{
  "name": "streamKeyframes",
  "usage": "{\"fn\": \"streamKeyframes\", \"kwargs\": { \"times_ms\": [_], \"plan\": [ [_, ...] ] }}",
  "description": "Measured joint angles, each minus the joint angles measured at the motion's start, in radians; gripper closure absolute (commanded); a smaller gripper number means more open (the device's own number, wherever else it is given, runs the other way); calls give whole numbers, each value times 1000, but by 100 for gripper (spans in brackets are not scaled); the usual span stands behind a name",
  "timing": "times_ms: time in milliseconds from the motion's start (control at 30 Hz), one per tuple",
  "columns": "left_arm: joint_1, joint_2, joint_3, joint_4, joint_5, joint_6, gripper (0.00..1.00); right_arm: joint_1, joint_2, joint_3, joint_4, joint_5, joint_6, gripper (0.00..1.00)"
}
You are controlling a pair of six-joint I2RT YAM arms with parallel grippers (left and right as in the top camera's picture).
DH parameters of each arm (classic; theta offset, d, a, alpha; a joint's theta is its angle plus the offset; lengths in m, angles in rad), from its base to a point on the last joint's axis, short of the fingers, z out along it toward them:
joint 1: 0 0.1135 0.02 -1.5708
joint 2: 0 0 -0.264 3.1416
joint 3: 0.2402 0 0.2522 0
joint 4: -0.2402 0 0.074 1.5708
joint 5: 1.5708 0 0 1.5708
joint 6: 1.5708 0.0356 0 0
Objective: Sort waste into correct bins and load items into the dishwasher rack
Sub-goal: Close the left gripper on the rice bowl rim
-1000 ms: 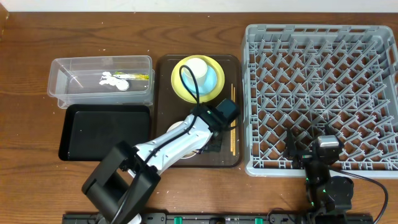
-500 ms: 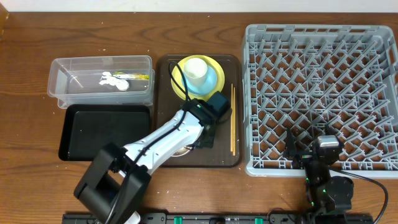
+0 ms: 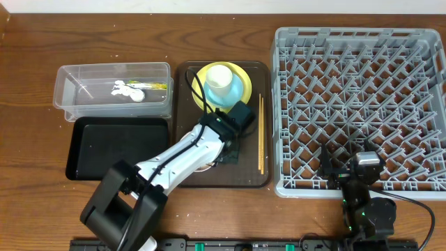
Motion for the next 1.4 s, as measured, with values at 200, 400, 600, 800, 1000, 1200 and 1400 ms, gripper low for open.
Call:
{"fn": "streamKeyframes", "kwargs": {
  "times_ms": [200,400,600,800,1000,1200,1400],
  "plan": [
    [0,-2,-35,24,-1,-3,87,0,0,0,0,0,0,1],
    [0,-2,-37,29,0,-7,83,0,0,0,0,0,0,1],
    [0,-2,-37,32,0,-7,83,0,0,0,0,0,0,1],
    [0,-2,-37,33,0,-16,89,0,0,0,0,0,0,1],
    [0,-2,-37,34,0,-22,89,0,0,0,0,0,0,1],
    [0,-2,-37,34,0,-22,88,0,0,0,0,0,0,1],
    [0,6,-37,40,0,-22,88,0,0,0,0,0,0,1]
  ]
}}
